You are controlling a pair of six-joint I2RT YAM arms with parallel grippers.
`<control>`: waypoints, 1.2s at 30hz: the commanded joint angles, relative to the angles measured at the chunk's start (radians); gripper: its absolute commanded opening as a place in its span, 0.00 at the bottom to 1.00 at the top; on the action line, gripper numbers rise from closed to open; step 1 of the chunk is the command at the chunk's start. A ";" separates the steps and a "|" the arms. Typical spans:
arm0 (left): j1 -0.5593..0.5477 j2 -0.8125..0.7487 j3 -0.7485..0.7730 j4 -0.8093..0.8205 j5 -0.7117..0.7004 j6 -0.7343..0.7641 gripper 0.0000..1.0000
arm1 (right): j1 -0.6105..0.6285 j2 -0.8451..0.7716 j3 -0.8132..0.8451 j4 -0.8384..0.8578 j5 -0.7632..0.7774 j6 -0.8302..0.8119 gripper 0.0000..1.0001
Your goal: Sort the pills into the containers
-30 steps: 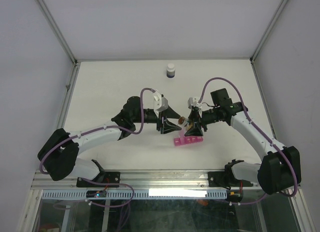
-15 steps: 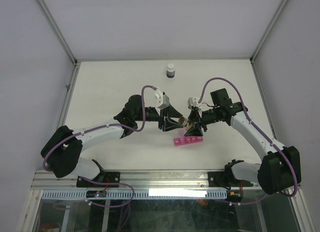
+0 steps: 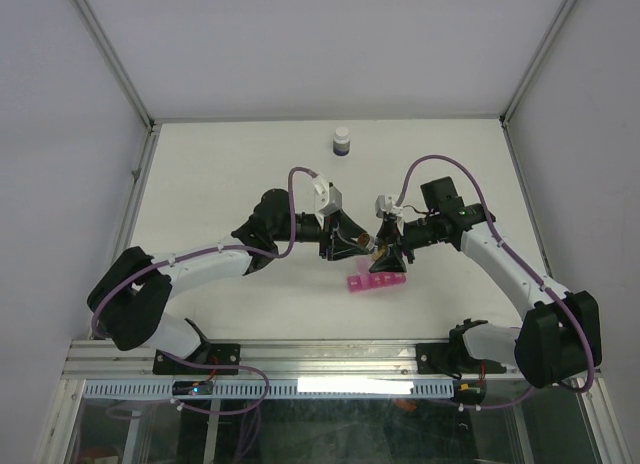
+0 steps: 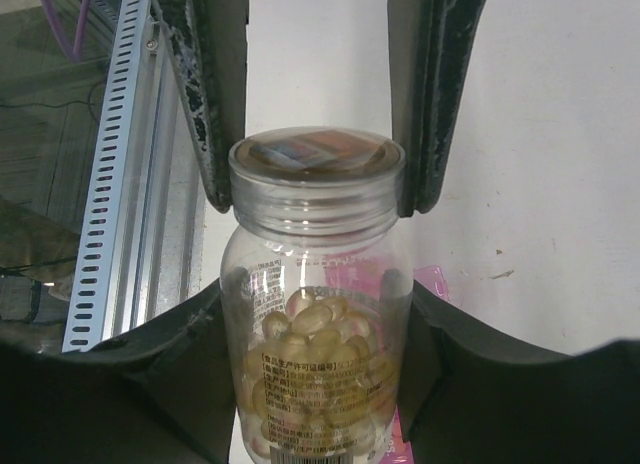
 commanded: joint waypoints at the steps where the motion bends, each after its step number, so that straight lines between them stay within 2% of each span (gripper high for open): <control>1: -0.005 -0.021 0.035 0.055 -0.041 -0.081 0.04 | 0.006 -0.006 0.041 0.020 -0.039 -0.009 0.00; 2: -0.006 -0.025 0.034 0.055 -0.057 -0.115 0.00 | 0.006 -0.006 0.040 0.030 -0.030 0.003 0.00; 4: -0.005 -0.044 0.022 0.055 -0.105 -0.203 0.00 | 0.005 -0.006 0.038 0.065 -0.005 0.046 0.00; 9: -0.014 -0.133 -0.040 0.042 -0.346 -0.526 0.00 | 0.001 0.001 0.030 0.131 0.043 0.125 0.00; 11: -0.024 -0.166 -0.041 -0.014 -0.440 -0.626 0.00 | 0.000 0.004 0.030 0.135 0.048 0.134 0.00; 14: -0.066 -0.202 -0.003 -0.137 -0.559 -0.692 0.00 | 0.000 0.006 0.031 0.141 0.053 0.144 0.00; 25: -0.091 -0.214 0.070 -0.297 -0.680 -0.889 0.00 | 0.000 0.006 0.028 0.145 0.048 0.150 0.00; 31: -0.091 -0.182 0.097 -0.286 -0.620 -0.971 0.00 | 0.000 0.007 0.027 0.145 0.044 0.147 0.00; 36: -0.090 -0.180 0.109 -0.287 -0.628 -0.946 0.00 | 0.000 0.003 0.027 0.142 0.045 0.145 0.00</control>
